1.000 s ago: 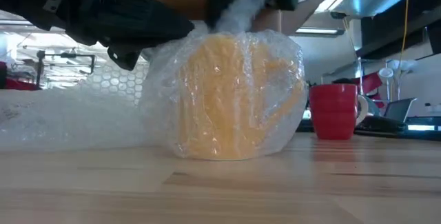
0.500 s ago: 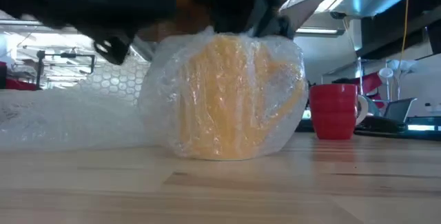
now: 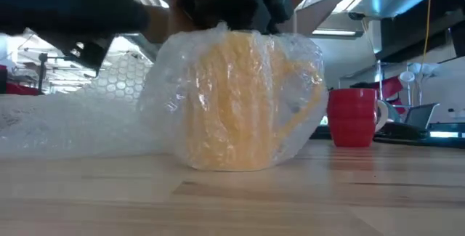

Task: Wrap mug
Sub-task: Wrap the yellow mug using the bubble wrap

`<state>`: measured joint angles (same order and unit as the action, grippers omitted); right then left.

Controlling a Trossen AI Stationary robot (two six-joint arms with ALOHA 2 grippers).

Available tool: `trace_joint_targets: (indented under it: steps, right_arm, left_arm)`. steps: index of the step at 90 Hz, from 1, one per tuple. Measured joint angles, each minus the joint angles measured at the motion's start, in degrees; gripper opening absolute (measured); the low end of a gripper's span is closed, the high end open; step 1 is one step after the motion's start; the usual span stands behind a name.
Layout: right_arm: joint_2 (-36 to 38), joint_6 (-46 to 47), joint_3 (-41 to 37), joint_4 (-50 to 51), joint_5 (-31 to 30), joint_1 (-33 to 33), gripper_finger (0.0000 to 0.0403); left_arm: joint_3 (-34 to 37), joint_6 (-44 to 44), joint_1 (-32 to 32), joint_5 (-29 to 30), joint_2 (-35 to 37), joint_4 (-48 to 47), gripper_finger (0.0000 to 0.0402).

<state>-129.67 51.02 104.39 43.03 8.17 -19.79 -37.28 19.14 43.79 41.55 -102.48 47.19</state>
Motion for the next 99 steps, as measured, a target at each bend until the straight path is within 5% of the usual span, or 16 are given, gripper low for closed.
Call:
trace_joint_targets:
  steps: [80,99]
  right_arm:
    - [-0.7,-3.5,14.6,15.2,1.9,-0.1,0.0000]
    - [-0.4,-3.6,22.2,23.6,-3.9,-0.1,0.0000]
  left_arm:
    - [-0.1,-1.2,0.1,0.0,0.1,0.0,0.0000]
    - [-0.1,-5.5,0.0,0.0,0.1,5.0,0.0000]
